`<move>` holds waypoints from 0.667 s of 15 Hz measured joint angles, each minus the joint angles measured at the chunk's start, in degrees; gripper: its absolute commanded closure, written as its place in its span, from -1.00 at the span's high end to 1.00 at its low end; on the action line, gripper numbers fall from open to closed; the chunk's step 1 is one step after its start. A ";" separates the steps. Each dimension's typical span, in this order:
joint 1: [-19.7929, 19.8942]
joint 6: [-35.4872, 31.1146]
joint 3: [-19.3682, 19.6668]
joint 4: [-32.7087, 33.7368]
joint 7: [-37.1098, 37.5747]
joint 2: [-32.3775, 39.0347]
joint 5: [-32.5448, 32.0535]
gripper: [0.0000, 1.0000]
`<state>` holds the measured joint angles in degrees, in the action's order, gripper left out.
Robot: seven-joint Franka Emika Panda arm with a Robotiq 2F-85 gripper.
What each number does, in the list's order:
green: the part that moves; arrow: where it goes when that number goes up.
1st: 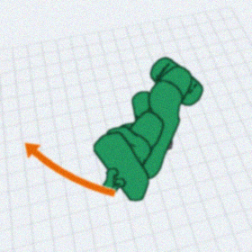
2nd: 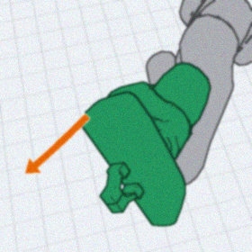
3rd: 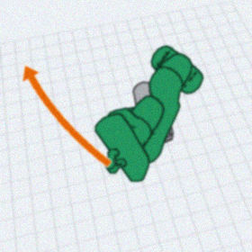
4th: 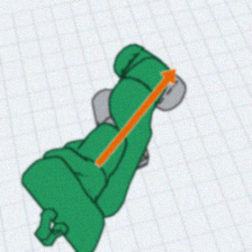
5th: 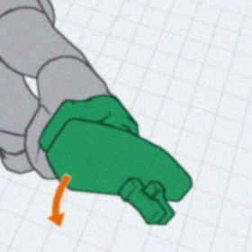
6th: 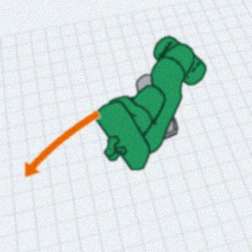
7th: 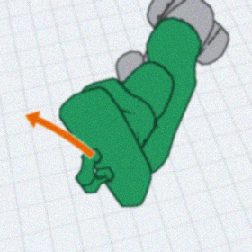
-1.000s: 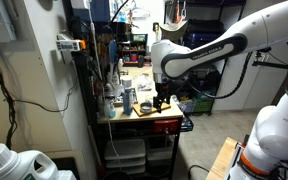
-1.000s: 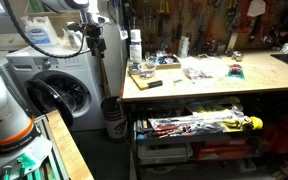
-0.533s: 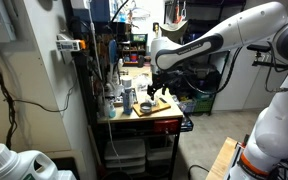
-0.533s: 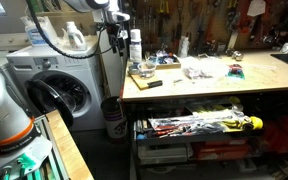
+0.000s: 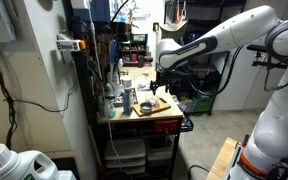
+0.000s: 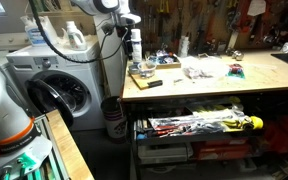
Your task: Take a metal object out of the plastic bowl and place it into the metal bowl then put the metal bowl into the plastic bowl
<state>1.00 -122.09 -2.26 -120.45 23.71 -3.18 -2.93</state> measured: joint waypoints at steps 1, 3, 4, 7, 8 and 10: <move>0.65 -2.30 1.09 0.02 0.22 0.87 1.01 1.00; 1.66 -5.65 2.86 0.26 0.39 2.47 4.06 0.78; 1.94 -6.78 3.45 0.52 0.39 3.25 5.73 0.57; 2.03 -7.90 4.20 1.86 0.37 5.37 10.10 0.27; 2.02 -7.92 4.21 2.43 0.36 6.11 11.08 0.22; 2.02 -7.92 4.24 3.69 0.35 7.71 12.00 0.25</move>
<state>3.02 -130.01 1.99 -116.76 24.06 4.52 9.08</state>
